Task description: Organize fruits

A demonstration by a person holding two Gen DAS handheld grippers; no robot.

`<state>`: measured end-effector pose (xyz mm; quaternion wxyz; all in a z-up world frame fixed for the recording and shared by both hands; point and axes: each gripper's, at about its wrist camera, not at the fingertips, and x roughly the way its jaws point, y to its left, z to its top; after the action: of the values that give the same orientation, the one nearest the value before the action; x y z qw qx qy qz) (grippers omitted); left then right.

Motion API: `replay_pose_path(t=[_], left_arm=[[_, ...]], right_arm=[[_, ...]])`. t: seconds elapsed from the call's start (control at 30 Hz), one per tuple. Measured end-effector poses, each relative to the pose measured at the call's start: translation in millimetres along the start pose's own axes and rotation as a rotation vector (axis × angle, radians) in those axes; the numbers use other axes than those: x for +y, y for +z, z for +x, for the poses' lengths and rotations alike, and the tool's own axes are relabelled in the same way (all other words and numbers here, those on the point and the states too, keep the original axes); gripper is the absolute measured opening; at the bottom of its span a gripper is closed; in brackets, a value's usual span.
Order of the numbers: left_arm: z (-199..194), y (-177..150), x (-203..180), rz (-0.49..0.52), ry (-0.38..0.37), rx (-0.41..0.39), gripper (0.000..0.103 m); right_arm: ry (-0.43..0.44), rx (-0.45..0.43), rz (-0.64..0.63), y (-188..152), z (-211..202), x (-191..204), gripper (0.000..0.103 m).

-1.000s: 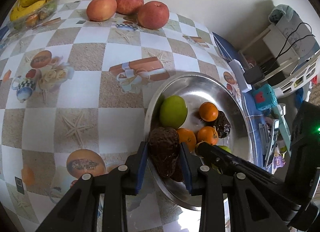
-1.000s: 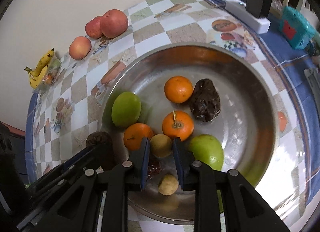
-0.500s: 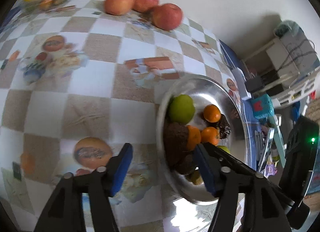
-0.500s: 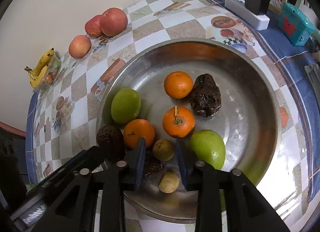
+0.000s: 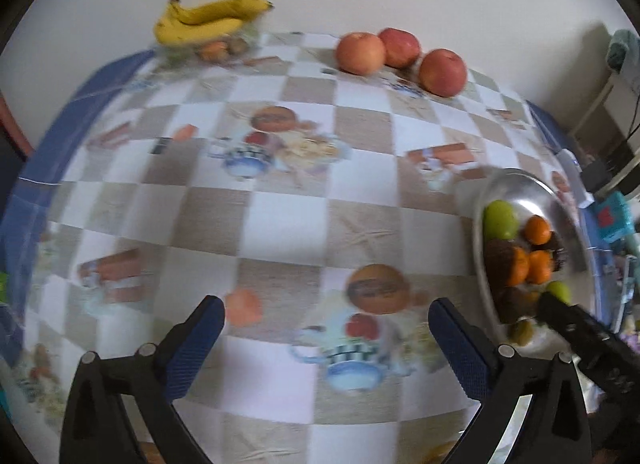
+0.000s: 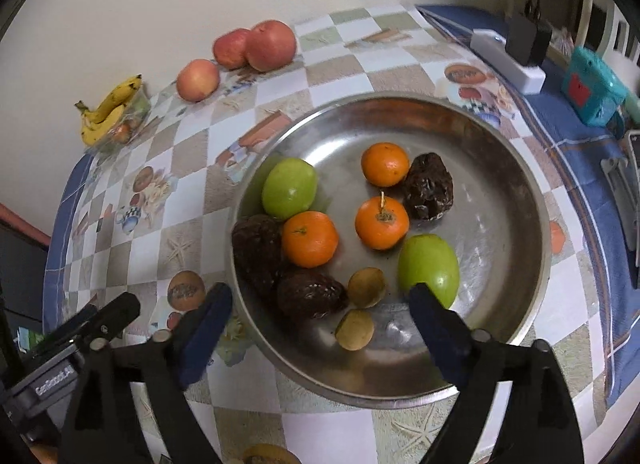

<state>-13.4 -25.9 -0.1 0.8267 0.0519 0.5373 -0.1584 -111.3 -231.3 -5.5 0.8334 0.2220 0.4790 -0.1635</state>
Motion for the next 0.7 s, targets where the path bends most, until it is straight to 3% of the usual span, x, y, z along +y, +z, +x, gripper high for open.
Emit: replay_pose_path(t=[0.13,0.3,0.47,0.7], left_arm=[[-9,-6,3,0.006,-0.035,-0.017,0.103],[-20,-8,-6,0.047,0.046,-0.057,0.103],[-21,-6,-3,0.011,0.001,-0.048,0.103],[-27,-6,-2,-0.024,0.017,-0.066,0.103]], right_arm=[[-0.02,-0.029,-0.023,-5,-8,4,0.092],[-0.029,-0.055,-0.044,-11,-17,6,0.092],[-0.035,-0.051,-0.043,-13,-18,5,0.092],[-0.042,-0.049,-0.052,-13,-17,6,0.092]])
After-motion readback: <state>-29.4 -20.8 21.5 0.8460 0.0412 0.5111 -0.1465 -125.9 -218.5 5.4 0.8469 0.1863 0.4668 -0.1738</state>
